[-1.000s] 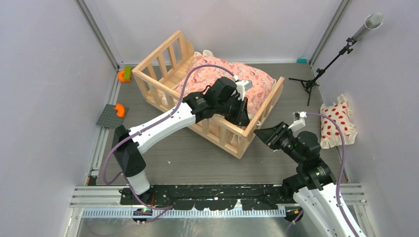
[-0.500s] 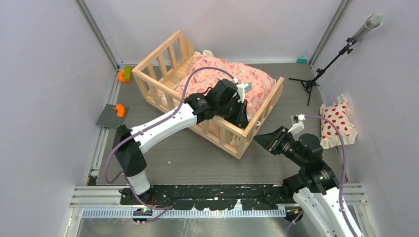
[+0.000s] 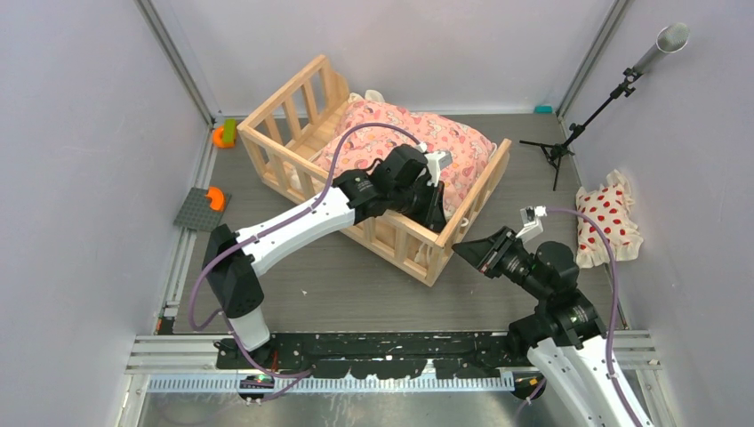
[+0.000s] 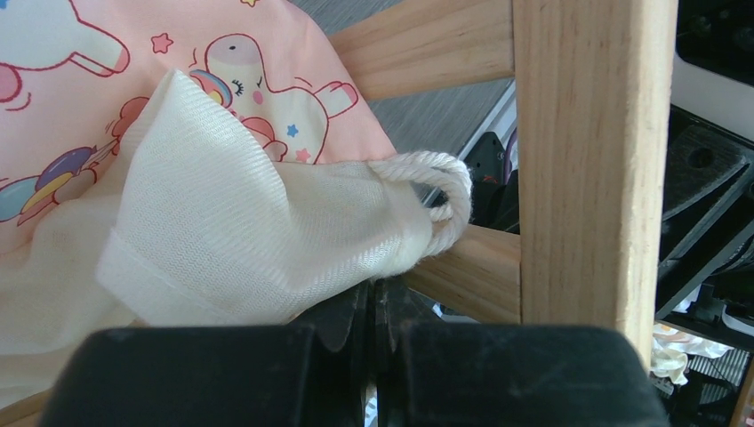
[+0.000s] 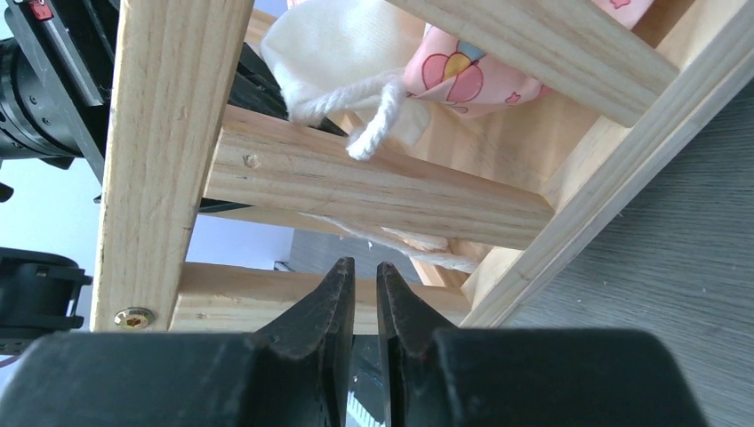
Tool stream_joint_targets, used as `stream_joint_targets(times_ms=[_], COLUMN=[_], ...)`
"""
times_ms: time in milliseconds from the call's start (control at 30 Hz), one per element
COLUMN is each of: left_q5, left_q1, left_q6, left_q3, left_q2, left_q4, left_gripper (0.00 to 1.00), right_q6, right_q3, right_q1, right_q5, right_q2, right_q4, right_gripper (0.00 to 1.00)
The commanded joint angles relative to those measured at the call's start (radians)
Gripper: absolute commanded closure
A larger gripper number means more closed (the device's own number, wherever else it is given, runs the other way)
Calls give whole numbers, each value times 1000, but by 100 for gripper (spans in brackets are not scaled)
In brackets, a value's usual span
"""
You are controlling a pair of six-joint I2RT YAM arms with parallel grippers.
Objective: Set up the pet bed
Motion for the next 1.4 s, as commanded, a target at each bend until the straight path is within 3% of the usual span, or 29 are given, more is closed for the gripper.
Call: stream_joint_targets(times_ms=[0,300,667,900,1233,1367], left_q5=[23,21,-1,-2,1,2], left_q1=[-21,-19,-17,-12,-1,-1], left_q6=[-11,-8,-25,-26,-13,3], left_q3=[-14,-5,-21,-17,32,65], left_q2=[-27,-26,-47,-55,-48,-33], left_q4=[12,12,26,24,-10,-46], left_gripper=[100,100,100,100,100,100], right_q6=[11,43,21,-8,-49,-115], right_q3=[0,-39,-40,25,23,25], right_q1=[12,58,78,79,79,79], right_q5=[-51,-20,296,346,468,409], right_q2=[40,115,158,258,257,265], right_q4=[103,228,239,242,249,292], right_gripper=[79,79,80,80,80,72])
